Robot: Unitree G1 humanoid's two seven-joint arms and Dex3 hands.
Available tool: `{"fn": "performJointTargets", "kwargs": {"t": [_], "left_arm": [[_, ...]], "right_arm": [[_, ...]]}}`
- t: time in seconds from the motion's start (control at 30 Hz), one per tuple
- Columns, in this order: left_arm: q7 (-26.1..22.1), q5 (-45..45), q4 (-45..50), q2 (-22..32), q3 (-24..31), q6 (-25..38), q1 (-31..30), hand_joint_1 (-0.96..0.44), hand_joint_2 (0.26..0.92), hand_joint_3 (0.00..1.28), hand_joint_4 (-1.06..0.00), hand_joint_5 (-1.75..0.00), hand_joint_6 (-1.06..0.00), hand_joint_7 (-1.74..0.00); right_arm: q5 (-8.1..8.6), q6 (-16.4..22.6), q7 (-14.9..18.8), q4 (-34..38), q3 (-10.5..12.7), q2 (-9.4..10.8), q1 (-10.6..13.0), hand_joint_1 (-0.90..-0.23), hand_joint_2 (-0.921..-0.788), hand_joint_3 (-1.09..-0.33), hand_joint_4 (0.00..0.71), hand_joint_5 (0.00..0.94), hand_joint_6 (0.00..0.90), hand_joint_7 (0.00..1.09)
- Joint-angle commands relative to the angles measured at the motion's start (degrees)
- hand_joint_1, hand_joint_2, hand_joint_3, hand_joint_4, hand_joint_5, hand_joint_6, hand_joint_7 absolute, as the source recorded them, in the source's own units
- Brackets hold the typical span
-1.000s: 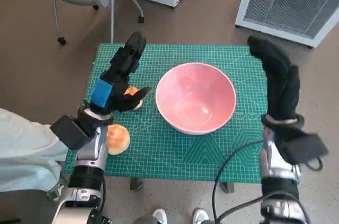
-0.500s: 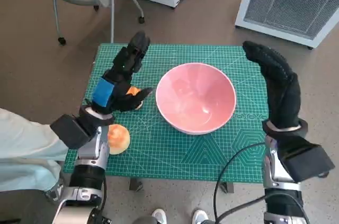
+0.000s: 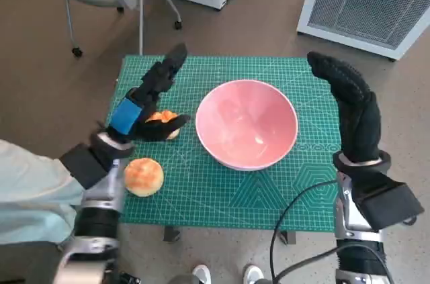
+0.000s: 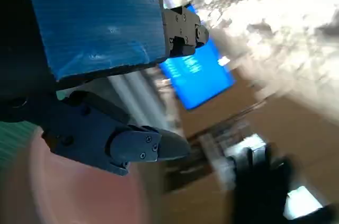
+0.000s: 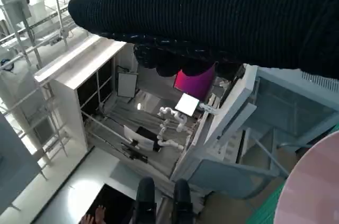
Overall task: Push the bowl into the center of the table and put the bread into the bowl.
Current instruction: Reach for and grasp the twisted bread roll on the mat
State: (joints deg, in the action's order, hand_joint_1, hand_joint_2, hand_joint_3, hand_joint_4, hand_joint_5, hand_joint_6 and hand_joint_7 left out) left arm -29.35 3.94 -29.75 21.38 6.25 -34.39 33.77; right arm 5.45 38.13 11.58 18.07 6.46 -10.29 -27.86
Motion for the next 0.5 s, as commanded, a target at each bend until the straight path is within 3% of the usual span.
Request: {"fn": "performJointTargets", "kwargs": {"t": [0.03, 0.17, 0.5], "left_arm": [[0.1, -8.7, 6.7, 9.0, -1.7, 10.1, 0.9, -0.52, 0.902, 0.12, -0.07, 0.0, -0.19, -0.02], [1.1, -13.3, 9.9, 12.3, -2.5, 16.2, 1.4, -0.5, 0.89, 0.04, -0.07, 0.0, -0.22, -0.02], [1.9, -19.4, 9.6, 15.1, -6.8, 22.6, 3.3, -0.46, 0.864, 0.0, -0.08, 0.0, -0.23, -0.02]], "right_arm": [[0.72, -1.7, 0.7, -0.3, -0.4, 0.0, 1.1, -0.582, -0.921, -0.769, 0.249, 0.0, 0.003, 0.62], [2.21, -3.0, 1.7, -1.0, -0.6, -0.2, 1.0, -0.582, -0.921, -0.77, 0.248, 0.0, 0.001, 0.63], [4.45, -7.0, 3.8, -4.5, -0.9, -0.7, 1.9, -0.609, -0.921, -0.762, 0.236, 0.0, -0.001, 0.63]]}}
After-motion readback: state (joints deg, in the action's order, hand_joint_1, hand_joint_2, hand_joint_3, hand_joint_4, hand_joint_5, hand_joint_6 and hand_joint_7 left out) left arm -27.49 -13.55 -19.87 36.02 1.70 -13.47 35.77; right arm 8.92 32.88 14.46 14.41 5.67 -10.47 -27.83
